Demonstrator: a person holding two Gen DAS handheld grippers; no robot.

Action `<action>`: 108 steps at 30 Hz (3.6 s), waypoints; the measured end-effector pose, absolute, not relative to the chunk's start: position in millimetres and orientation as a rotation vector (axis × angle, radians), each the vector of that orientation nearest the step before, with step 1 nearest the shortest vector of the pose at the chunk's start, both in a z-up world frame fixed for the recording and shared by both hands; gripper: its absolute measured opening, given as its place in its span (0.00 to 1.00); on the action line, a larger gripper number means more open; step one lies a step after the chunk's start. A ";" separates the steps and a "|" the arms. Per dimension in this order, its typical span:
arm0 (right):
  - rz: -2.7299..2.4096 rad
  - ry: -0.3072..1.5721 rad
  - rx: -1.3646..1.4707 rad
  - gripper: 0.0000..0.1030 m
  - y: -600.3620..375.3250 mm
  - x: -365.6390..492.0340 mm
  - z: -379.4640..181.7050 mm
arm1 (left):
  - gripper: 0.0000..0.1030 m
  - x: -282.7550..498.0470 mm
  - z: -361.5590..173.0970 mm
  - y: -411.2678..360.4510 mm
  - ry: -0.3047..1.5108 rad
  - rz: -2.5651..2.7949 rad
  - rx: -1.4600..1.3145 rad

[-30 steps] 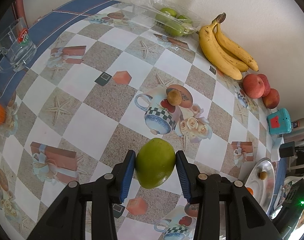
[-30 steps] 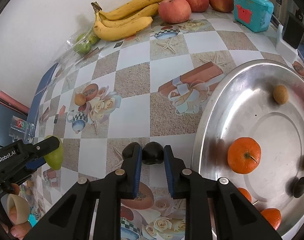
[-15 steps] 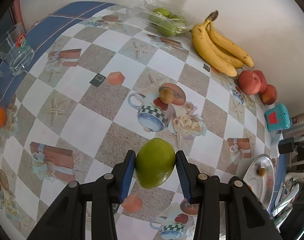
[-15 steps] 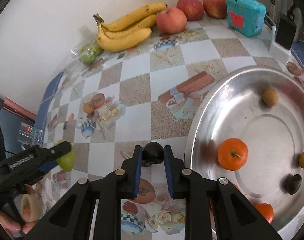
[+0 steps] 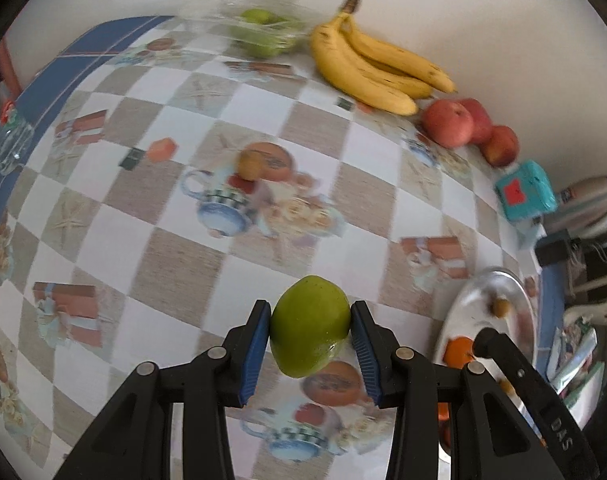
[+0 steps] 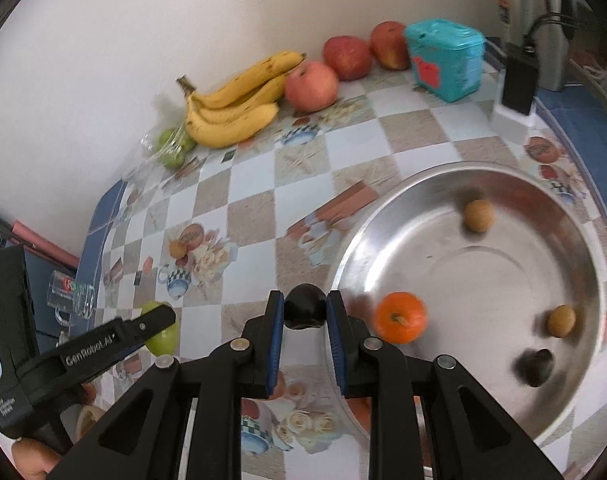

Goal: Organize fruits
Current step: 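Carry the green mango and the dark plum over the steel bowl, then open left tool to drop the green mango into the bowl while right tool opens over the plum, then withdraw both open tools from the bowl toward the last dark plum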

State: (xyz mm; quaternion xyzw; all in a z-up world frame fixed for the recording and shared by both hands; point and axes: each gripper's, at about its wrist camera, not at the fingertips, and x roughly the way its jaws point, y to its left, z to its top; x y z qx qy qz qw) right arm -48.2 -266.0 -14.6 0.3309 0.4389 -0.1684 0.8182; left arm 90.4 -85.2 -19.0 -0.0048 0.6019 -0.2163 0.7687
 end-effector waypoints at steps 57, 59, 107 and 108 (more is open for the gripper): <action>-0.669 0.955 0.753 0.54 -341.1 -130.1 -14.6 | 0.63 15.4 -0.5 -170.4 1.205 -0.690 0.165; -0.674 0.957 0.735 0.59 -339.2 -128.5 -11.7 | 0.65 21.7 -0.8 -163.4 1.208 -0.649 0.154; -0.619 1.114 0.618 0.76 -310.9 -100.5 -41.8 | 0.99 80.8 -52.7 -85.6 1.365 -0.249 0.148; -0.620 1.116 0.618 0.76 -310.8 -100.4 -42.5 | 0.99 81.0 -52.5 -85.3 1.363 -0.247 0.147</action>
